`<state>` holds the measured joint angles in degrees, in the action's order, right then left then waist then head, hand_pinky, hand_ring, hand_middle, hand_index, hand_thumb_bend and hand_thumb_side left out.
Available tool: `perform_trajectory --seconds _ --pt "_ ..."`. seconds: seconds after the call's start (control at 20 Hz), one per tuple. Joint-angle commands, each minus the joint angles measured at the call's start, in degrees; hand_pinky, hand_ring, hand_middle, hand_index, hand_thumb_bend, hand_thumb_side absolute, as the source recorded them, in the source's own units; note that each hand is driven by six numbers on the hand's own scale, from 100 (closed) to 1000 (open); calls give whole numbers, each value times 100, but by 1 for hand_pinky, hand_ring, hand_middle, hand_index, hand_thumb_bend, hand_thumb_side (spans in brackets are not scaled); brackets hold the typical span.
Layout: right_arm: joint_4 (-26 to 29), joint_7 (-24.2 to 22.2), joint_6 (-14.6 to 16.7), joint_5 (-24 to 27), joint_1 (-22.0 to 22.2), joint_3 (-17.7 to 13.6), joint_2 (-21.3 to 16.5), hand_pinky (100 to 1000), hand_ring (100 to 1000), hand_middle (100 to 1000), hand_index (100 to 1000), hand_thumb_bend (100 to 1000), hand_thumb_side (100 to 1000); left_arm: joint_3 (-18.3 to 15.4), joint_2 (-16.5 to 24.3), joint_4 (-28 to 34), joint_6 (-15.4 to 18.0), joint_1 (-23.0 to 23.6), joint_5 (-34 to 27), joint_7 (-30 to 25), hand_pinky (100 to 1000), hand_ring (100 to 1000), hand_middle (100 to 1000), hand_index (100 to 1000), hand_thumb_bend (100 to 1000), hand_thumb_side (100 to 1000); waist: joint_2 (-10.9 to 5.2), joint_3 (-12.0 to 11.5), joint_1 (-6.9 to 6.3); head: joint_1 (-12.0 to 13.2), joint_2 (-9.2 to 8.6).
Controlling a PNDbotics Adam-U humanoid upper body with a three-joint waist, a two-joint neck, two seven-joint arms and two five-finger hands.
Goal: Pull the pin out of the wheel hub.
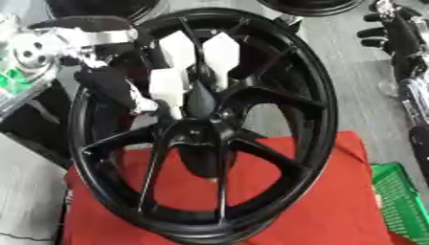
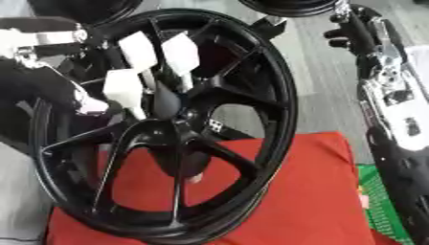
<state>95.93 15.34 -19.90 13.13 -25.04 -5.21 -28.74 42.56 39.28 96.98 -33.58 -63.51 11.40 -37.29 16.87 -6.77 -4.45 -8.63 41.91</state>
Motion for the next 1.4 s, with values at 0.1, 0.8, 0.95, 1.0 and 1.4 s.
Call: perform_trajectory --seconds 0.1,0.8,0.95,1.0,1.4 --pt "68 -23 12 -26 -88 -5 -108 723 643 700 763 100 673 -49 31 -95 -264 -96 82 -359 646 716 739 756 457 273 -90 6 21 17 -85" --pt "41 -29 8 -43 -71 -7 -131 722 644 701 763 100 677 -310 128 328 -485 -48 -585 287 541 569 557 529 278 163 -85 -17 19 29 -68" --pt "41 -26 12 -44 -72 -15 -133 722 644 701 763 100 677 -418 190 473 -551 -2 -806 560 518 541 520 424 286 100 -86 -18 21 22 -67" --pt "42 -24 12 -44 -73 -17 -134 722 644 701 763 100 678 -450 209 506 -556 16 -855 632 514 533 509 405 319 100 -86 -19 20 25 -54" --pt "41 -20 11 -36 -53 -26 -154 722 645 702 763 100 679 -907 510 959 -475 216 -1034 823 499 532 456 343 451 100 -98 -47 -3 -26 -34"
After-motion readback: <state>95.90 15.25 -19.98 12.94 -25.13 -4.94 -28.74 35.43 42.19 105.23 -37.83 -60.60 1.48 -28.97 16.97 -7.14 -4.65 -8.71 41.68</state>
